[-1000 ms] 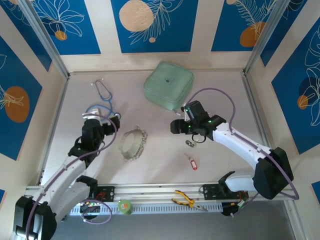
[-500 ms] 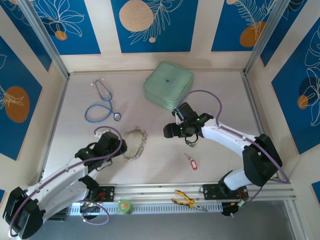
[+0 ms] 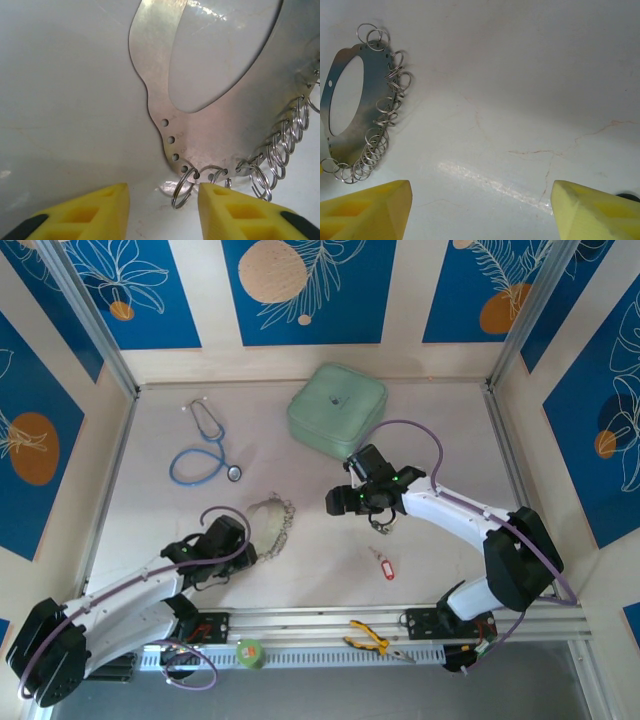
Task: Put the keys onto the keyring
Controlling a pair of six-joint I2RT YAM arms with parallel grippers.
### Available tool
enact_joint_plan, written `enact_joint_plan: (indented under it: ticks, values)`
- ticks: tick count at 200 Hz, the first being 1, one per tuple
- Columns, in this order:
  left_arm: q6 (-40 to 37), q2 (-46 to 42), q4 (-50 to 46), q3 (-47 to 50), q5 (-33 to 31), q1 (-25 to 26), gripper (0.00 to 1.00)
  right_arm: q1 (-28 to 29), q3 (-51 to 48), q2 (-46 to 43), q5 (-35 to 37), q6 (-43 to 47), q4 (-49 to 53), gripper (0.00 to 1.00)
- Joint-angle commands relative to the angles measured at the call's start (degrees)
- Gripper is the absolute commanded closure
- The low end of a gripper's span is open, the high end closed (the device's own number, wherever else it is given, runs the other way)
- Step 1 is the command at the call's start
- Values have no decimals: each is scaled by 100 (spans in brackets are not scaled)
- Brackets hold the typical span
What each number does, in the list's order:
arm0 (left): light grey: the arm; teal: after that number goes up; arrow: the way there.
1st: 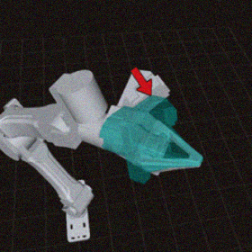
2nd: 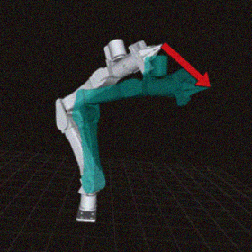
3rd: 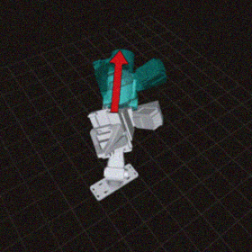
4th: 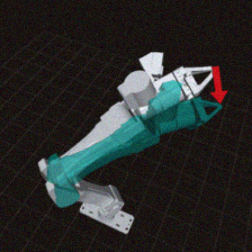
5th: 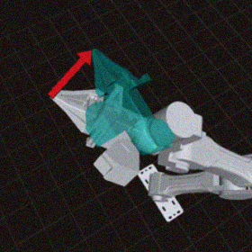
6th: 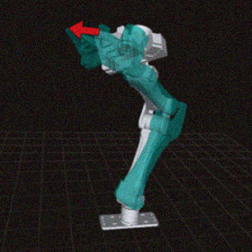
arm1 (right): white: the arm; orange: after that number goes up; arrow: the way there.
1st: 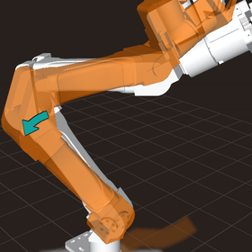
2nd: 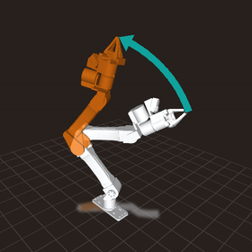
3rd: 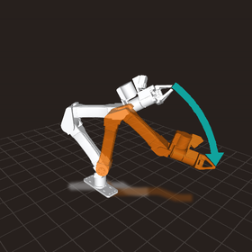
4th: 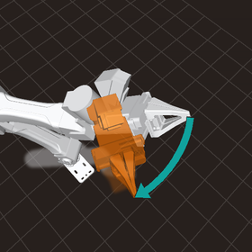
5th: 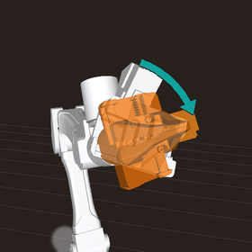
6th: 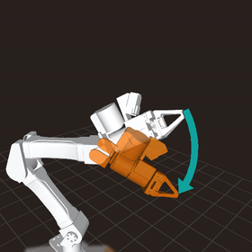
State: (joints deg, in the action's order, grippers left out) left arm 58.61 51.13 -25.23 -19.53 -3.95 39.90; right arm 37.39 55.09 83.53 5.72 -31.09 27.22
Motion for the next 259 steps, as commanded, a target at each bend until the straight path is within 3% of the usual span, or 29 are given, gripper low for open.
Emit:
enact_joint_plan:
  ticks: [1,42,125,185,200,225,259]
  values:
    - [59,2,180,97,187,44,65,6,-16,-32,-145,-90,-10,26]
    - [52,11,325,184,333,52,76,13,-25,-17,-209,-94,15,27]
    - [1,185,571,205,495,46,84,14,10,-13,-239,-84,66,27]
    - [-75,218,608,145,505,46,100,14,19,-83,-272,-108,104,28]
    - [-194,73,437,60,395,53,100,1,14,-117,-281,-132,105,28]
    - [-941,-306,97,-323,-25,61,100,-68,15,-213,-363,-188,49,28]
    - [-2974,-534,166,-1064,-592,71,100,-302,76,-333,-540,-183,-77,29]
